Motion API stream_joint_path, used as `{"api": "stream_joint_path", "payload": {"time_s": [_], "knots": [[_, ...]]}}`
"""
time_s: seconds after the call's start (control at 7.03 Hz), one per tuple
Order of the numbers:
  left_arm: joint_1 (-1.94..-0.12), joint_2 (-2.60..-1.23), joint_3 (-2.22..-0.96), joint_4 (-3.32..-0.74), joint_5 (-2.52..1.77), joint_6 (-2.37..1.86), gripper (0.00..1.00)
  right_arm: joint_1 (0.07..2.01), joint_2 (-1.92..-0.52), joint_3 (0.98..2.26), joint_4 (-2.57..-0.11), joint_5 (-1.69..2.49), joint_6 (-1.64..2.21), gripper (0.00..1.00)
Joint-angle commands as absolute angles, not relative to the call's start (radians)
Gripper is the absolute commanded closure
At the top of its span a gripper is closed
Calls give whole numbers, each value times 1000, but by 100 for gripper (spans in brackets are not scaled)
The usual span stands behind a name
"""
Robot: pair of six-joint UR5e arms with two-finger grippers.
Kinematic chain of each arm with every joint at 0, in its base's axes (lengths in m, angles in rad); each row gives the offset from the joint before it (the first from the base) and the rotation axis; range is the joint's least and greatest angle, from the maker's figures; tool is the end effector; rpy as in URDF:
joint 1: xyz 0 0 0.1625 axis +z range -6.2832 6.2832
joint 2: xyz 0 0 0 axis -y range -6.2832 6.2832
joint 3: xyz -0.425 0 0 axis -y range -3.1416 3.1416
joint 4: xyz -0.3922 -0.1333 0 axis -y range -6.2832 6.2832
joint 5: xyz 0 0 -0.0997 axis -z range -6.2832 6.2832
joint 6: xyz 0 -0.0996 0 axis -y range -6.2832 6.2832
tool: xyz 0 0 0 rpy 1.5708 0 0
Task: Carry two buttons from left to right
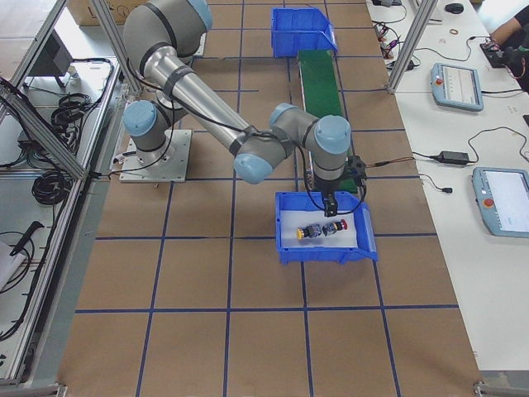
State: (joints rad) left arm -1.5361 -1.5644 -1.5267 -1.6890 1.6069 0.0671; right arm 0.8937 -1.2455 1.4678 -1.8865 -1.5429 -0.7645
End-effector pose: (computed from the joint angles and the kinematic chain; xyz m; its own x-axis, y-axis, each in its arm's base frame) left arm -0.1129 -0.4859 0.5012 -0.9989 0.0347 -0.0314 0.0324 0.9970 0.0699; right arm -0.2867 -0.5739 0.3889 -0.9952 -0.0866 0.0445 -0.0902 0.9922 -0.0865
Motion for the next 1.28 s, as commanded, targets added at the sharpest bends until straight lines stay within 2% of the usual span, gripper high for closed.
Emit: {"api": "stream_joint_path", "payload": {"time_s": [0.0, 0.28, 0.71, 1.14], "knots": [[-1519, -1571, -1540, -1678, 1525, 72, 0, 1010, -1423, 1511, -1707, -1572, -519, 0], [-1522, -1565, -1533, -1677, 1574, 75, 0, 1241, -1501, 1539, -1698, -1589, -286, 0], [-1516, -1601, -1558, -1602, 1592, 75, 0, 1530, -1488, 1567, -1716, -1577, 28, 0], [-1529, -1624, -1531, -1600, 1577, 78, 1, 1568, -1485, 1588, -1756, -1577, 106, 0]]}}
